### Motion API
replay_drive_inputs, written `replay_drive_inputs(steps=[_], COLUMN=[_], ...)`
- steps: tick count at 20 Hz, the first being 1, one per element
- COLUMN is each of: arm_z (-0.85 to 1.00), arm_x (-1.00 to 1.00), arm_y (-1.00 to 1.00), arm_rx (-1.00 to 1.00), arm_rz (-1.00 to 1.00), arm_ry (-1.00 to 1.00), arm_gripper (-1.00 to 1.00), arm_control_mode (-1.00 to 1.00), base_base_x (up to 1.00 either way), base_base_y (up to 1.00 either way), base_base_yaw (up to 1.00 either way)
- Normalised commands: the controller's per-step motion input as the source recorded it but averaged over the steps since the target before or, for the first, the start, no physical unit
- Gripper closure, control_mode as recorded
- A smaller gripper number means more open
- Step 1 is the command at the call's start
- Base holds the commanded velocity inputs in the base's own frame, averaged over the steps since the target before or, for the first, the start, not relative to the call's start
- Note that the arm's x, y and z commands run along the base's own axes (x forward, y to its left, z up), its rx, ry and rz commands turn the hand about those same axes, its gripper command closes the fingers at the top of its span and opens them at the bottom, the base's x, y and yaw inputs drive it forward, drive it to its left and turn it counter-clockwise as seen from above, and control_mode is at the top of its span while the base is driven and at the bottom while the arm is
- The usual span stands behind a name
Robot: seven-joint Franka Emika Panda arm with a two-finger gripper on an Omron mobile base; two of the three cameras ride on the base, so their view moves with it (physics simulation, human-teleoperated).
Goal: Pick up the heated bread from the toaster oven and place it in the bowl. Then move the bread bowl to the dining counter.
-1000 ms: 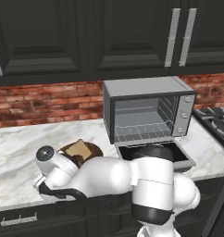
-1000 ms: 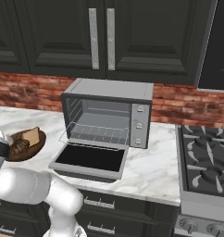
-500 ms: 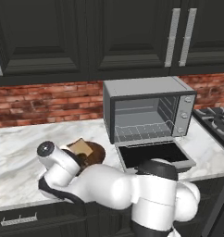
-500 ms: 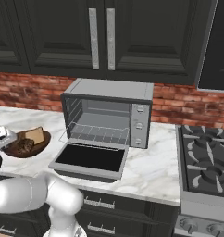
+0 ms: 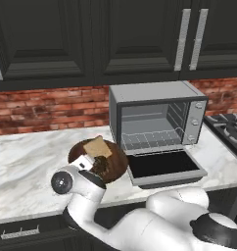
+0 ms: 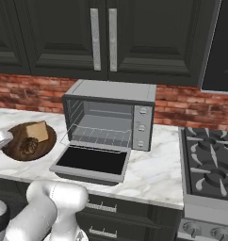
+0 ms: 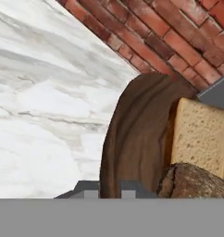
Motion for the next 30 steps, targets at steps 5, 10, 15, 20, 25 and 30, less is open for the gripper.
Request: replay_drive_inputs(steps=[5, 10, 15, 20, 25, 30], arm_z=[0.99, 1.00, 0.84, 0.34, 0.00, 0.00], arm_x=[-0.50, -0.31, -0.05, 0.00, 0.00, 0.00], arm_y=[-0.38, -0.45, -0.55, -0.26, 0.00, 0.00], arm_rx=[-0.07, -0.02, 0.00, 0.00, 0.00, 0.00], arm_rz=[0.00, 0.00, 0.01, 0.08, 0.00, 0.00], arm_ry=[-0.39, -0.16, 0.02, -0.03, 0.00, 0.00], arm_gripper=[1.00, 1.00, 1.00, 1.00, 1.00, 1.00], arm_control_mode=[-1.00, -1.00, -1.00, -1.00, 1.00, 1.00], base_base_x=[0.00, 0.00, 0.00, 0.00, -0.03, -0.84], base_base_y=[0.00, 0.00, 0.00, 0.00, 0.00, 0.00], base_base_yaw=[0.00, 0.00, 0.00, 0.00, 0.03, 0.74])
